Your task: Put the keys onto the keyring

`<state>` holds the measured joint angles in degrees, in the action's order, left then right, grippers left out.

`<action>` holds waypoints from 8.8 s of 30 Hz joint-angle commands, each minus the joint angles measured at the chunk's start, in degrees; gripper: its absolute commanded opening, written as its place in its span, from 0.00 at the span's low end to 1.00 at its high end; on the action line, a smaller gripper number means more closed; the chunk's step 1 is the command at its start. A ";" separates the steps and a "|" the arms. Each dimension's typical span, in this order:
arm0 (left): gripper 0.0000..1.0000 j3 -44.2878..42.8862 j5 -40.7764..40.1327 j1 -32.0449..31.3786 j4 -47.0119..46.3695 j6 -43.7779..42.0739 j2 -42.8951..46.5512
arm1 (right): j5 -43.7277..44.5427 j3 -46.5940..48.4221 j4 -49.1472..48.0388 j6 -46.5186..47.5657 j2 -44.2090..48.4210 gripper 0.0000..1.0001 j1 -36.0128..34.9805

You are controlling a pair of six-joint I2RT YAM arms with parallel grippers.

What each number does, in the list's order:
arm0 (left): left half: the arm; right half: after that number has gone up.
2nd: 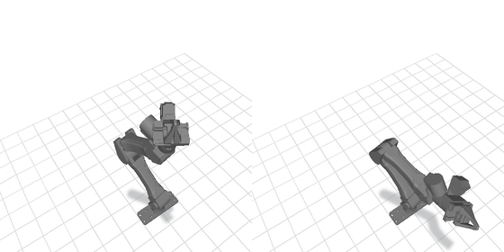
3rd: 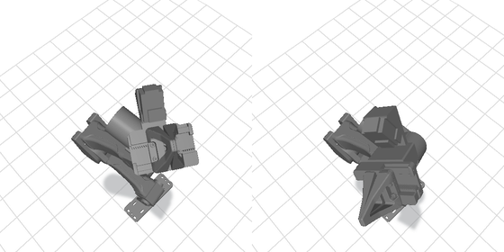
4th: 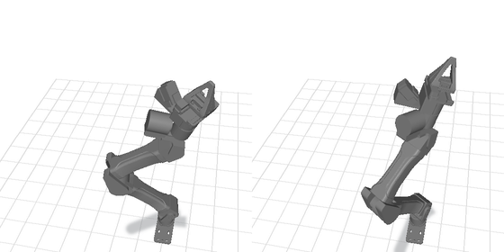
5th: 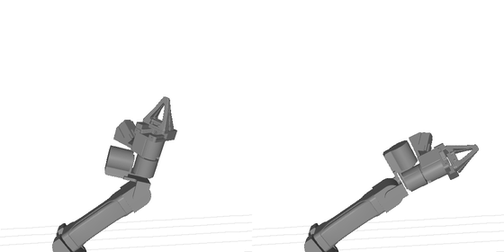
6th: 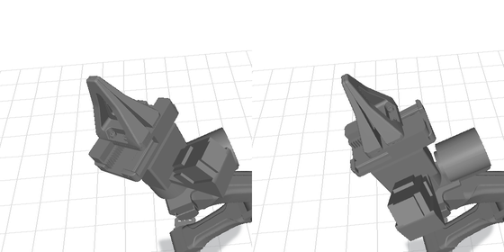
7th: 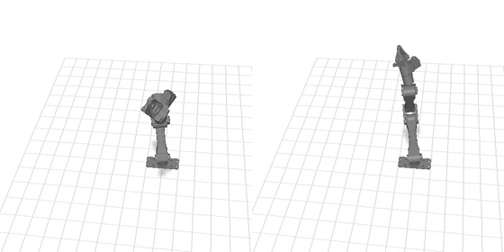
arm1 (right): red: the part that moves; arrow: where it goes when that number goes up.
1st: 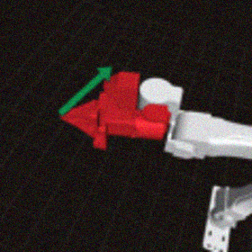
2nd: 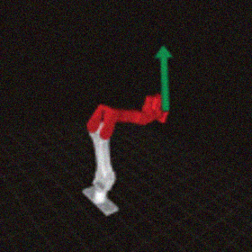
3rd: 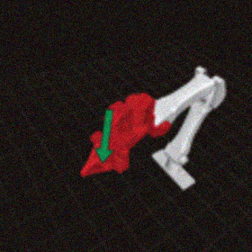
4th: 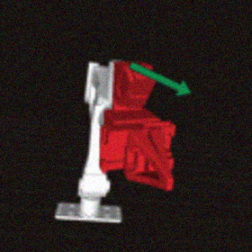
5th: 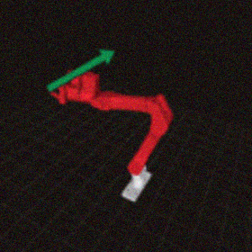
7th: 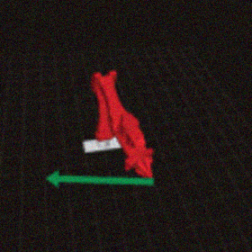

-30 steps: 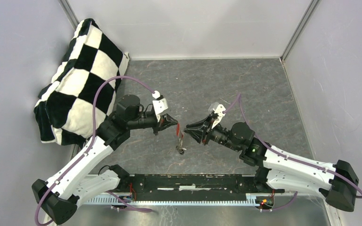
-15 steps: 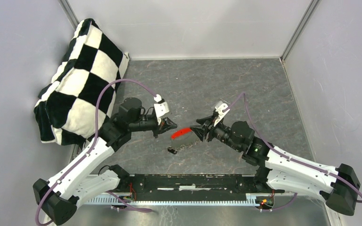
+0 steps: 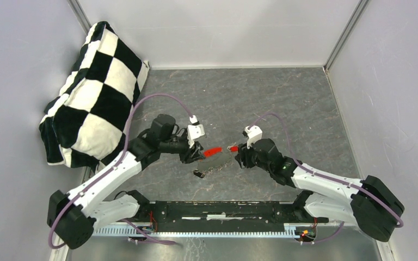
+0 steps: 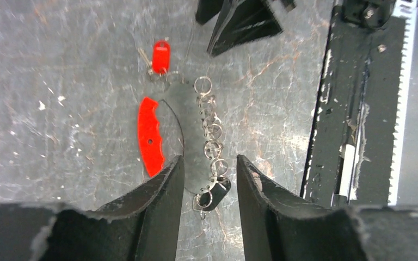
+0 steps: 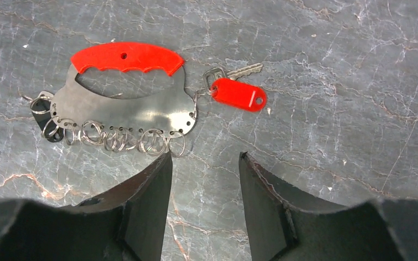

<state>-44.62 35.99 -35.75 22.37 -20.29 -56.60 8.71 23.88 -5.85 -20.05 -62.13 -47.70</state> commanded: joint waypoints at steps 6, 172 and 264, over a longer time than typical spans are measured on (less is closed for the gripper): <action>0.45 2.10 -9.04 -0.02 -9.49 3.41 -2.89 | -8.61 4.29 -4.85 -3.06 -11.20 0.48 1.14; 0.02 -1.44 2.79 -9.26 -4.65 -21.24 12.11 | -41.96 2.25 -50.77 -13.31 1.42 0.00 1.22; 0.02 -11.32 2.62 -9.52 4.23 -4.84 4.41 | -54.34 41.39 28.77 36.45 -5.78 0.36 -1.32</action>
<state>-53.60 39.09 -45.34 29.63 -23.33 -52.10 -46.26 61.71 21.54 15.44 -67.37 -47.99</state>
